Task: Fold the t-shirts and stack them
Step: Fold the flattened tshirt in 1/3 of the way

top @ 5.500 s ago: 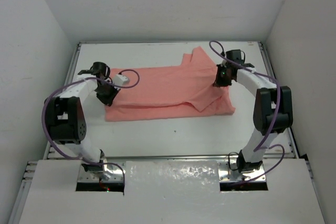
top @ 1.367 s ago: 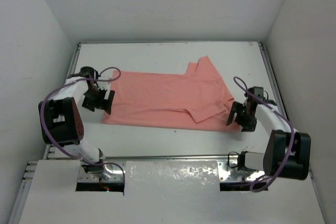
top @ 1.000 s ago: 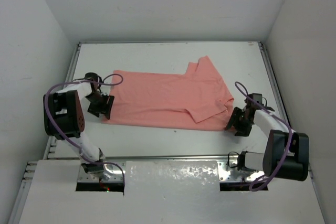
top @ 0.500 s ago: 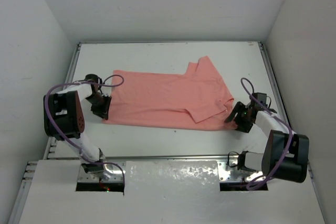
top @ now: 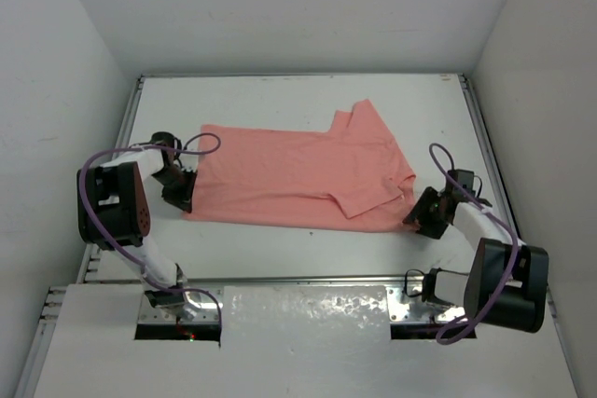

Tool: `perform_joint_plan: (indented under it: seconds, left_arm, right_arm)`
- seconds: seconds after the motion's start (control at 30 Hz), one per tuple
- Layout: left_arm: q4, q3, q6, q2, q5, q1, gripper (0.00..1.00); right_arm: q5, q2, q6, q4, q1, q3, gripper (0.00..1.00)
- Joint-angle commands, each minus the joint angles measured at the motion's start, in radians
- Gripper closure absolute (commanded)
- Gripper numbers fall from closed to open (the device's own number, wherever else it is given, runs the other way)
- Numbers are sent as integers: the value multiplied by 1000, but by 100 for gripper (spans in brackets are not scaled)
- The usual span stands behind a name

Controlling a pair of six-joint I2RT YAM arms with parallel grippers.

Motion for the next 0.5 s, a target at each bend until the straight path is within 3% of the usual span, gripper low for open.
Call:
perform_joint_plan:
  seconds: [0.0,0.07,0.1,0.17,0.23,0.37,0.4,0.43,0.47]
  left_arm:
    - [-42,2,37,-44,-2,1,100]
    - [-65,-5,65,-73,-34,3,100]
    - [-89,-9,76,-84,-48,2,100]
    - [-116,-24,109,-125,-79,1,100]
    - [-156,-45,135,-156,-85,1,100]
    - [-231,-73,162,-217,-87,0,100]
    - [-241,-79,165,-224,-87,1,100]
    - [-251,-90,172,-231,-84,0,100]
    - [-274,-94,175,-231,-73,0,88]
  right_arm:
    - [50,31,-5,13,2,-74,51]
    - [73,10,-5,-20,3,-68,66]
    - [87,-21,-4,-42,2,-57,83]
    - [146,-64,4,-106,3,-54,96]
    - [173,-136,15,-160,2,-66,100]
    - [193,-226,29,-256,3,-82,100]
    - [191,-258,36,-273,3,-88,94]
    - [193,-274,38,-290,3,-91,64]
    - [206,-288,41,-299,2,-93,44]
